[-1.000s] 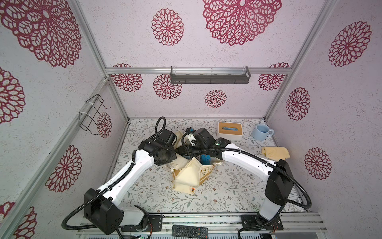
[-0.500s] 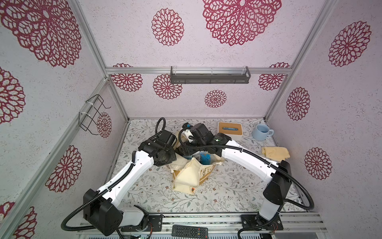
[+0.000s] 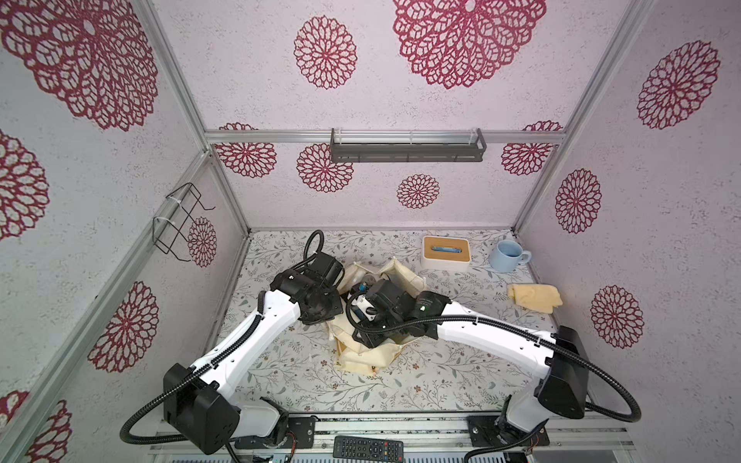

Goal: Take the alarm clock out of the canvas bag
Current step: Adjust the canvas bag at the center of the board.

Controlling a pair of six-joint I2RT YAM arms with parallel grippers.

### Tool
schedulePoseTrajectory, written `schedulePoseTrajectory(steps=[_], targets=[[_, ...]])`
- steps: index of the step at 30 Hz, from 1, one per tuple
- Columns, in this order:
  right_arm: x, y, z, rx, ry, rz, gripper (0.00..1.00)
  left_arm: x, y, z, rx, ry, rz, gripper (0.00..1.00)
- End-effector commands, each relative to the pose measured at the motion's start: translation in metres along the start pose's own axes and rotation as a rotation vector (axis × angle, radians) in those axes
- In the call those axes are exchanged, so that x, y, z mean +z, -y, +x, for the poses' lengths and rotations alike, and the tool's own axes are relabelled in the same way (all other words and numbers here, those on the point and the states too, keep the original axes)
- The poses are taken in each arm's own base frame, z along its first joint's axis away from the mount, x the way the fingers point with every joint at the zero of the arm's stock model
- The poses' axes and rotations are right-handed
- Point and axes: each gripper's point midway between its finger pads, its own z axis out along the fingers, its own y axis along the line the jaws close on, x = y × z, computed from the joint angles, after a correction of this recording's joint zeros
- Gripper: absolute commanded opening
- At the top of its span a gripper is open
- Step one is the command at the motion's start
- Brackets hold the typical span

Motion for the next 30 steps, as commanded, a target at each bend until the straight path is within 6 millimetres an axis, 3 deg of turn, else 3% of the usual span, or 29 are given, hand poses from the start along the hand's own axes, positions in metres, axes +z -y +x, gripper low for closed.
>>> schedulePoseTrajectory(steps=[1, 4, 7, 14, 20, 25, 30], targets=[[0.007, -0.002, 0.052, 0.09, -0.15, -0.036, 0.41, -0.004, -0.006, -0.013, -0.026, 0.026, -0.041, 0.31], [0.016, 0.011, 0.055, 0.106, -0.137, 0.015, 0.39, -0.013, -0.002, -0.009, -0.052, 0.0, -0.016, 0.56], [0.026, 0.021, 0.055, 0.111, -0.137, 0.06, 0.32, -0.023, 0.0, 0.001, -0.097, -0.051, 0.016, 0.67], [0.029, 0.037, 0.038, 0.08, -0.07, 0.162, 0.13, -0.038, 0.018, 0.028, -0.226, -0.183, 0.154, 0.72], [0.007, 0.041, 0.019, 0.013, 0.087, 0.228, 0.0, -0.026, 0.039, 0.025, -0.356, -0.196, 0.261, 0.75], [-0.009, 0.032, 0.012, -0.047, 0.176, 0.216, 0.0, -0.006, 0.046, 0.027, -0.41, -0.232, 0.276, 0.75], [-0.013, 0.022, 0.01, -0.102, 0.199, 0.219, 0.0, -0.001, 0.06, 0.018, -0.46, -0.225, 0.333, 0.73]])
